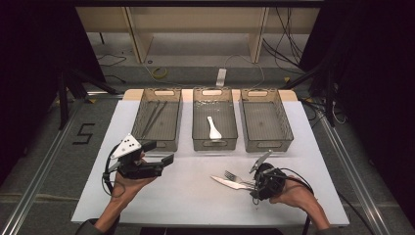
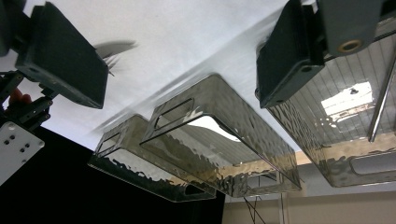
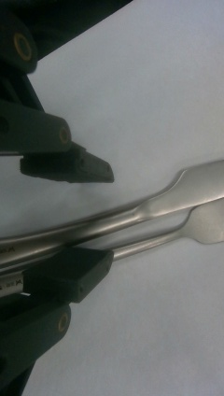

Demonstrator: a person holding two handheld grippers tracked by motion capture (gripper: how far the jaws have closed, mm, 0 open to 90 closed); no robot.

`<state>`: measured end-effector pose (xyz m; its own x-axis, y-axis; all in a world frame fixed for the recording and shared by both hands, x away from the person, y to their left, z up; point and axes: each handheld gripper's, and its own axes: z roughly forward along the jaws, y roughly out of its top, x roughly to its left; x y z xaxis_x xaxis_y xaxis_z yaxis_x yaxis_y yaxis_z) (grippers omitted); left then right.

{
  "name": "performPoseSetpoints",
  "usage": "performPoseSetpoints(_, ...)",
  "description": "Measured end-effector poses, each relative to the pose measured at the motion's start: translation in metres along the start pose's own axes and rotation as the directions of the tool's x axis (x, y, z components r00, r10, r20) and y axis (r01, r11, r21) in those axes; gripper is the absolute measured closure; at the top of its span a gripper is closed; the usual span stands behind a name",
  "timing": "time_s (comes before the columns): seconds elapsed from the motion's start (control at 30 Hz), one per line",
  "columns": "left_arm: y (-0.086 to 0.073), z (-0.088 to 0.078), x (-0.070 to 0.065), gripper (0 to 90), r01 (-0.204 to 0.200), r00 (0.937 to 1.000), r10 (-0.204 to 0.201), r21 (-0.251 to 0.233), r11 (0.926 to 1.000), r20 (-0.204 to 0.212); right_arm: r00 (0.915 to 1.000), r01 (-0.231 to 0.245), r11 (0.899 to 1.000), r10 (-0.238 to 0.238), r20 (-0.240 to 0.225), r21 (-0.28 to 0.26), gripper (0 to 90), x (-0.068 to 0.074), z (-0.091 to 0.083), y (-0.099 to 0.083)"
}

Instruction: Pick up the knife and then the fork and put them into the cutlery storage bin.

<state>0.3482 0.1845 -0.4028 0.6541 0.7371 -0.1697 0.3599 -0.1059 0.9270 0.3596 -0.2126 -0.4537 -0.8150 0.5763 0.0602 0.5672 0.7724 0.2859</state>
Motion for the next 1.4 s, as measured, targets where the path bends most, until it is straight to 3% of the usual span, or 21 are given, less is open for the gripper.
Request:
performPoseSetpoints(0.4, 0.000, 0.000, -0.001, 16.0, -0.003, 1.0000, 0.003, 0.001, 1.0000, 0.006, 0.9999, 0.013, 1.000, -0.013, -0.005, 0.015, 62.0, -0.001, 0.002, 0.002)
performPoseSetpoints(0.8, 0.000, 0.000, -0.001, 16.1, -0.007, 1.0000, 0.007, -0.001, 1.0000, 0.006, 0.9993, 0.024, 0.998, -0.026, 0.026, 0.060, 70.7, 0.004, 0.004, 0.007)
performPoseSetpoints(1.0, 0.000, 0.000, -0.002, 16.1, -0.011, 0.9999, 0.011, 0.001, 0.9999, 0.006, 0.9988, 0.048, 0.996, -0.049, 0.006, 0.077, 72.5, 0.006, 0.004, 0.008)
performPoseSetpoints(1.17, 0.000, 0.000, -0.001, 16.1, -0.012, 0.9999, 0.012, 0.002, 0.9999, 0.007, 0.9993, 0.038, 0.997, -0.038, -0.001, 0.070, 72.1, 0.006, 0.005, 0.009)
performPoseSetpoints(1.27, 0.000, 0.000, -0.001, 16.1, -0.012, 0.9999, 0.012, 0.002, 0.9999, 0.007, 0.9980, 0.060, 0.995, -0.062, 0.016, 0.082, 72.9, 0.007, 0.005, 0.010)
performPoseSetpoints(1.33, 0.000, 0.000, -0.002, 16.1, -0.011, 0.9999, 0.011, 0.002, 0.9999, 0.007, 0.9989, 0.034, 0.996, -0.036, 0.031, 0.081, 73.1, 0.011, 0.006, 0.011)
performPoseSetpoints(1.4, 0.000, 0.000, -0.001, 16.1, -0.012, 0.9999, 0.012, 0.003, 0.9999, 0.006, 0.9970, 0.065, 0.994, -0.068, 0.036, 0.090, 73.7, 0.010, 0.006, 0.011)
